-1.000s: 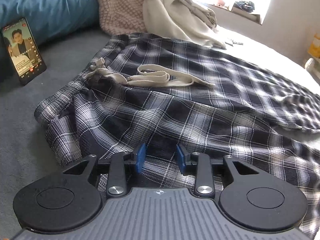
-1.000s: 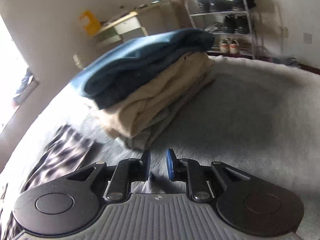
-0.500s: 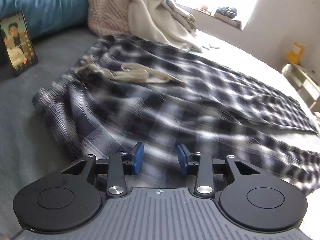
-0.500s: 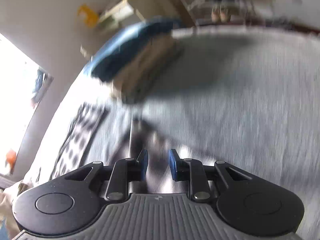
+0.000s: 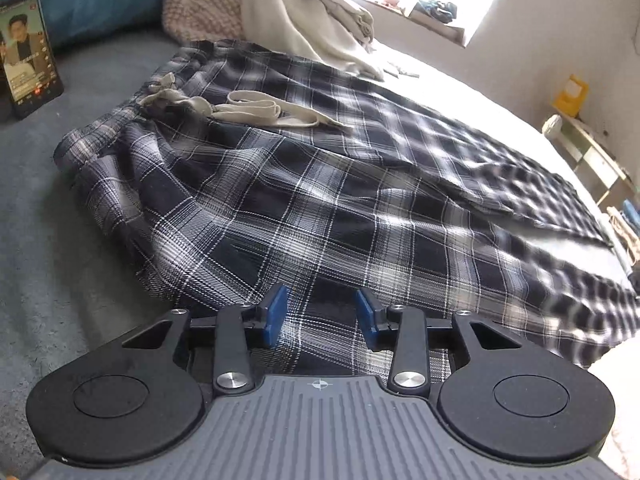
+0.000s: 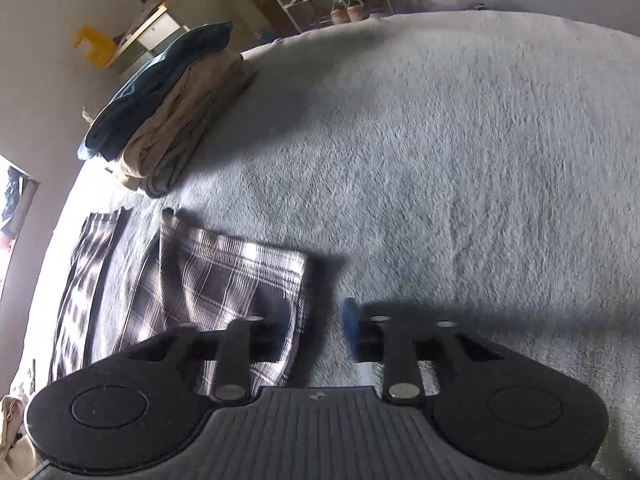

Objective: Fold clothes

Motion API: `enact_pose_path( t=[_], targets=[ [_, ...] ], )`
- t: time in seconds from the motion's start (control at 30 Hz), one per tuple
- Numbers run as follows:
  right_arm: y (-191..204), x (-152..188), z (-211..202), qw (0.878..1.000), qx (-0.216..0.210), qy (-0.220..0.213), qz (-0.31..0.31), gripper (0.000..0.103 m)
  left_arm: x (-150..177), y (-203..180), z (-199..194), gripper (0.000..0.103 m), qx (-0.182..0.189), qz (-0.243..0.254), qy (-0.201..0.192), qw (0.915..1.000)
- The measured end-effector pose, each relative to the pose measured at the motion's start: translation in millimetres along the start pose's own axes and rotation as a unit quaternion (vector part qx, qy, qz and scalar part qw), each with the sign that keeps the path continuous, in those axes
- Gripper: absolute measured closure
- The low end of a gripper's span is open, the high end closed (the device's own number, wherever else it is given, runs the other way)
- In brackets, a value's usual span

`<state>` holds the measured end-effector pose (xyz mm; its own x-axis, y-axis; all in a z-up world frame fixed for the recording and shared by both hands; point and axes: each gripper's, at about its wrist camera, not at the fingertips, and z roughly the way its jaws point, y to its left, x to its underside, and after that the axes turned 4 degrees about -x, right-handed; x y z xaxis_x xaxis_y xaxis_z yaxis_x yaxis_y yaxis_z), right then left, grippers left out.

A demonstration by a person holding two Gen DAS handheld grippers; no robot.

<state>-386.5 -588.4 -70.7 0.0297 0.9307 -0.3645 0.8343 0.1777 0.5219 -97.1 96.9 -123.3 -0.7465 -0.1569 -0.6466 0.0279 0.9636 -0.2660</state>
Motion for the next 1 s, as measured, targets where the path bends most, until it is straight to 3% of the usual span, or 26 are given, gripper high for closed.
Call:
enact_pose_path(
  t=[0.03,0.07,0.17,0.23,0.27,0.4,0.53,0.6,0.73,0.9,1.0],
  targets=[
    [1.6,-0.4,3.3,1.0,0.001,0.0,0.008,0.043,0.6,0.1,-0.1,0.065,0.001,-0.001,-0.001,1.0],
    [1.0,0.1,8.8,1.0,-0.01,0.003,0.017,0.04,1.0,0.9,0.0,0.065,0.001,-0.002,-0.001,1.0],
    [2.0,3.9,24.8,0.999,-0.031,0.0,0.015,0.049,1.3,1.7,0.6,0.065,0.001,-0.007,-0.001,1.0],
    [3.8,6.7,27.1,0.999,-0.045,-0.01,-0.004,0.098,1.1,3.0,0.1,0.065,0.001,-0.011,0.0,0.9999],
    [5.0,7.1,25.0,0.999,-0.049,-0.016,-0.01,0.1,1.3,4.1,-0.2,0.065,0.001,-0.014,0.0,0.9999],
    [-2.3,11.4,5.9,0.997,-0.037,-0.063,-0.017,0.101,2.1,6.5,0.3,0.065,0.001,-0.018,0.0,0.9998],
    [-19.3,13.9,14.6,0.999,-0.021,-0.046,-0.001,0.101,2.4,5.2,2.7,0.065,-0.002,-0.013,0.001,0.9999],
    [-27.9,13.7,14.5,0.998,-0.036,-0.044,0.033,0.098,2.2,4.5,2.6,0.065,-0.002,-0.011,0.0,0.9999],
    [-43.3,19.1,7.5,0.987,-0.079,-0.06,0.122,0.068,3.6,4.7,-3.5,0.065,-0.004,-0.01,-0.009,0.9999],
    [-34.7,29.3,-12.0,0.984,-0.125,-0.067,0.104,0.068,7.1,2.9,-7.4,0.064,-0.002,0.006,-0.012,0.9999],
    [-9.9,35.1,-6.1,0.984,-0.163,-0.025,0.066,0.068,7.8,-0.8,-8.1,0.064,-0.002,0.018,-0.01,0.9998]
  ],
)
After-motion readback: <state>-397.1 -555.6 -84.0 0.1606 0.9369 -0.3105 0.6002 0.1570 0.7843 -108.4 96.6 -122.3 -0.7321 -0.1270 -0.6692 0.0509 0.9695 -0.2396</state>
